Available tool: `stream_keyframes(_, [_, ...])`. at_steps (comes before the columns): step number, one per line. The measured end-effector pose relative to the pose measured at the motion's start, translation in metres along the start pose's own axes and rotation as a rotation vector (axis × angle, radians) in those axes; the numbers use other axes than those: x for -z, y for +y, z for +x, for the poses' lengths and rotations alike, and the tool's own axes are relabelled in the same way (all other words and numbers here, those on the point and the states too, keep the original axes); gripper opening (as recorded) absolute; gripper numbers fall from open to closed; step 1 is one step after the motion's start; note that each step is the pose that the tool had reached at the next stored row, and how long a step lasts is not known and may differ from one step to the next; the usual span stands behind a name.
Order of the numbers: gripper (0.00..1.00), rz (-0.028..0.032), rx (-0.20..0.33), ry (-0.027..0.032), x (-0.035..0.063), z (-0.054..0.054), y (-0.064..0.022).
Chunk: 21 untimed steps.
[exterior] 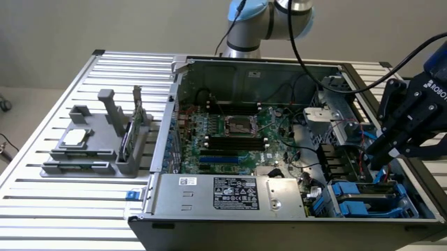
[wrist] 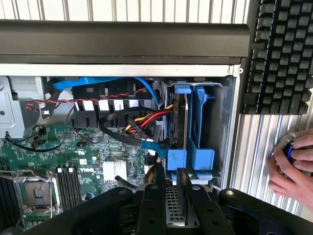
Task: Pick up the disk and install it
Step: 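Insert the first disk wire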
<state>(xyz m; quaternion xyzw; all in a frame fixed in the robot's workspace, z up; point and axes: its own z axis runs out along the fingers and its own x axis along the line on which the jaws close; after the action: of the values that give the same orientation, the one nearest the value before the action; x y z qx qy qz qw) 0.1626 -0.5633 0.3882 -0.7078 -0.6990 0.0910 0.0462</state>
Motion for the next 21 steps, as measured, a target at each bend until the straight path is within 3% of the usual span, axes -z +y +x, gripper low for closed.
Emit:
stream_keyframes(4, [0.25,-0.0023,0.0,0.0,-0.0005,0.0,0.0005])
stream_keyframes(8, [0.25,-0.0103,-0.001,0.0002,-0.0026,0.0,0.0008])
stream_keyframes(21, [0.25,-0.0491,-0.003,0.0009,-0.0137,0.001,0.0028])
